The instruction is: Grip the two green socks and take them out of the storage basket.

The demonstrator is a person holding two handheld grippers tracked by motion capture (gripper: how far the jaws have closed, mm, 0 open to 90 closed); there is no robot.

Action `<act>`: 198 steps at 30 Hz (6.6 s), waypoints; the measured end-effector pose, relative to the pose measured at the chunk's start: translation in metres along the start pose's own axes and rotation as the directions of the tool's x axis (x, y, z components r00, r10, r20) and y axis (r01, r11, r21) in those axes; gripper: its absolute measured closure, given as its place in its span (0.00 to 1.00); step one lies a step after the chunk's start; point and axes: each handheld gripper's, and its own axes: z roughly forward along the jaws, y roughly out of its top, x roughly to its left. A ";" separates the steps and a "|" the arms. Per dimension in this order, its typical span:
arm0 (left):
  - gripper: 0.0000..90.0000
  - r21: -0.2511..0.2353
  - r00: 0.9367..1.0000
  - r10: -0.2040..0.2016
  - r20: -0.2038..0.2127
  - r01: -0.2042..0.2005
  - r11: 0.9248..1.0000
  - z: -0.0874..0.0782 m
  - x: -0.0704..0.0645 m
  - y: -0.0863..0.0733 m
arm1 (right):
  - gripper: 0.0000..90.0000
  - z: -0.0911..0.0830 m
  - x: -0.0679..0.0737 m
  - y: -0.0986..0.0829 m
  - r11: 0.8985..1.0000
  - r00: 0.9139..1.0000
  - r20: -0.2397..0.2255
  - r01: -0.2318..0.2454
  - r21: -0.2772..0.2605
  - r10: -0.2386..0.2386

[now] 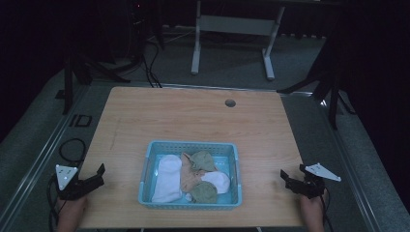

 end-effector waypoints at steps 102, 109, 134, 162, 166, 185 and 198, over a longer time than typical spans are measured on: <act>0.00 0.009 1.000 0.007 0.017 -0.007 1.000 0.001 0.000 0.000 | 0.15 -0.008 0.051 0.071 0.678 0.717 -0.611 0.634 0.371 -0.336; 0.00 0.010 1.000 0.007 0.018 -0.008 1.000 0.001 0.000 0.000 | 0.15 -0.011 0.058 0.082 0.674 0.699 -0.625 0.650 0.352 -0.348; 0.00 0.013 1.000 0.012 0.017 -0.012 1.000 0.001 -0.001 0.001 | 0.16 -0.019 0.084 0.120 0.653 0.660 -0.652 0.686 0.320 -0.374; 0.00 0.014 1.000 0.010 0.019 -0.010 1.000 0.001 0.000 0.001 | 0.15 -0.014 0.135 0.157 0.663 0.605 -0.691 0.709 0.240 -0.396; 0.00 0.014 1.000 0.013 0.020 -0.013 1.000 0.001 -0.001 0.001 | 0.15 -0.007 0.148 0.155 0.650 0.579 -0.711 0.726 0.227 -0.398; 0.00 0.016 1.000 0.016 0.022 -0.016 1.000 0.001 -0.001 0.001 | 0.15 0.018 0.193 0.149 0.599 0.506 -0.753 0.778 0.189 -0.420; 0.00 0.016 1.000 0.019 0.023 -0.019 1.000 0.001 -0.001 0.001 | 0.24 0.038 0.221 0.136 0.566 0.471 -0.780 0.803 0.186 -0.412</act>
